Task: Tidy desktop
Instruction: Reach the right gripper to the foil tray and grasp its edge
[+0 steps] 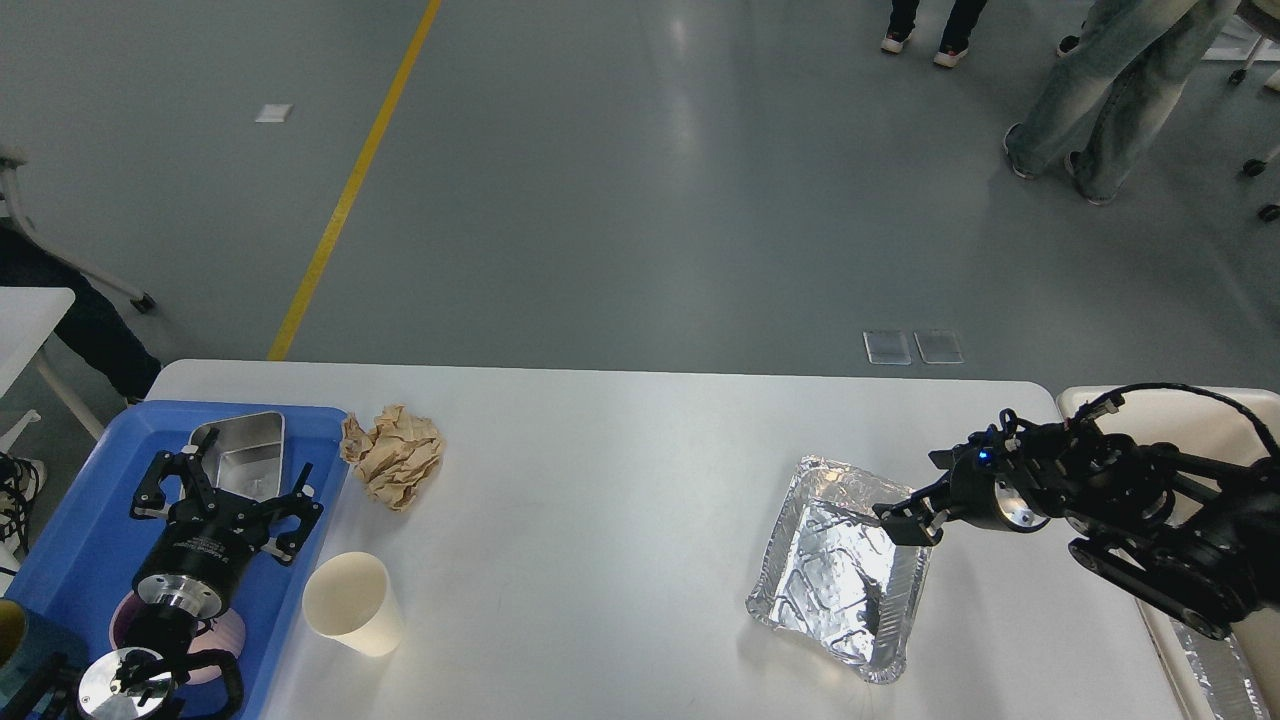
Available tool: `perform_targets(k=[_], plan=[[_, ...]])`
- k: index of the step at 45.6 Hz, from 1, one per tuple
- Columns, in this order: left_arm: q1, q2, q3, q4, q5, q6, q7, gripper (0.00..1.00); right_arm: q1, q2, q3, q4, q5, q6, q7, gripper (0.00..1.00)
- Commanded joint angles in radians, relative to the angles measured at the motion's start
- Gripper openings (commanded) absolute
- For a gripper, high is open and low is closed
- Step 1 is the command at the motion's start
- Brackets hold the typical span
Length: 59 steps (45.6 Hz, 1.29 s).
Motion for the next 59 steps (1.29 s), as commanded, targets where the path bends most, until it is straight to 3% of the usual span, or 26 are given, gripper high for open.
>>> perform_targets(k=[1,9,22,29,33,40,48,54,59], plan=[[0.003,0.000,0.000,0.000,0.000,-0.001,-0.002,0.97,0.031,0.058,-0.050,-0.099,-0.003,-0.031,0.003,0.98],[0.011,0.002,0.000,0.000,0.000,-0.001,-0.021,0.97,0.074,0.120,-0.180,-0.211,0.000,-0.107,0.043,0.95],[0.009,0.003,0.000,0.000,0.000,-0.001,-0.021,0.97,0.072,0.166,-0.225,-0.235,0.002,-0.120,0.048,0.95],[0.011,0.003,0.000,0.000,0.000,-0.001,-0.021,0.97,0.072,0.201,-0.243,-0.294,0.002,-0.122,0.048,0.88],[0.011,0.003,0.000,0.000,0.000,-0.003,-0.021,0.97,0.072,0.205,-0.245,-0.300,0.005,-0.122,0.049,0.80],[0.011,0.003,0.000,0.000,0.000,-0.005,-0.021,0.97,0.074,0.212,-0.258,-0.303,0.012,-0.117,0.049,0.46],[0.011,0.003,0.000,0.000,0.000,-0.005,-0.021,0.97,0.071,0.207,-0.263,-0.303,0.014,-0.117,0.072,0.28],[0.011,0.003,0.000,0.000,0.000,-0.005,-0.021,0.97,0.074,0.207,-0.263,-0.303,0.034,-0.108,0.077,0.04],[0.011,0.003,0.000,0.000,0.000,-0.005,-0.021,0.97,0.075,0.210,-0.263,-0.303,0.072,-0.107,0.094,0.00]])
